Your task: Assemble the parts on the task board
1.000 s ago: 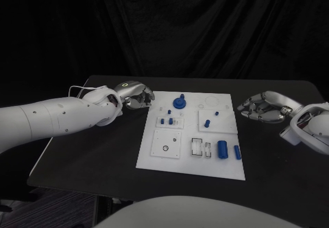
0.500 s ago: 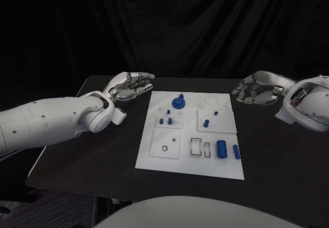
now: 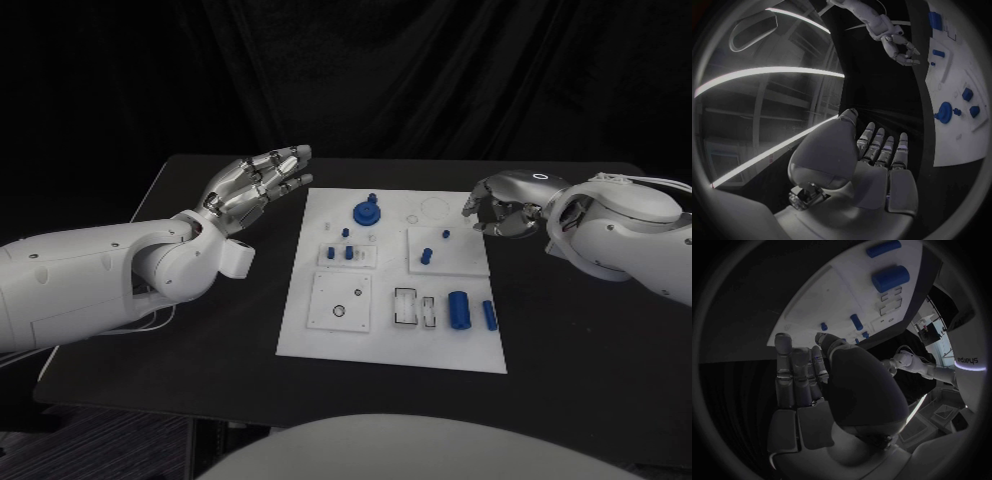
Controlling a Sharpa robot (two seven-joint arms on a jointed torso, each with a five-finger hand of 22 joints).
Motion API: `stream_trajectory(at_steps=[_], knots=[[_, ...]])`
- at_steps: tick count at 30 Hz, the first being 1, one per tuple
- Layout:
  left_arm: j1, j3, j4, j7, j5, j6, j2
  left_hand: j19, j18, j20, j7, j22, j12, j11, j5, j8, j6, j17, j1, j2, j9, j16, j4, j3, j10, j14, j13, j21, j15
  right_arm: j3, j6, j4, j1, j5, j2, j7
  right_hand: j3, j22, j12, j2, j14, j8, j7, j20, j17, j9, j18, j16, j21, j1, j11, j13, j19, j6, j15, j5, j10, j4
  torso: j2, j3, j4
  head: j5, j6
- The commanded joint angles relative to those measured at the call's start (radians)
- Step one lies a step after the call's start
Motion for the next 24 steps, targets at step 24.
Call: stream_trajectory(at_steps=[24], knots=[[0.000, 0.001, 0.022, 0.181, 0.070, 0.099, -0.003, 0.055, 0.007, 0.062, 0.011, 0.011, 0.054, 0.009, 0.065, 0.003, 0.021, 0.007, 0.053, 0.043, -0.029, 0.044, -0.072, -0.010, -0.007, 0.049, -0.037, 0.008, 0.060, 0.001, -0.147, 0.023, -0.037, -0.051, -0.024, 0.016, 0.040, 0.079, -0.080, 0.002, 0.067, -0.088, 0.016, 0.011, 0.060, -0.007, -0.006, 0.099, 0.117, -0.036, 0.005, -0.100, 0.080, 0.031, 0.010, 0.019, 0.136, -0.057, 0.019, -0.0203, 0.0242, -0.038, 0.000]])
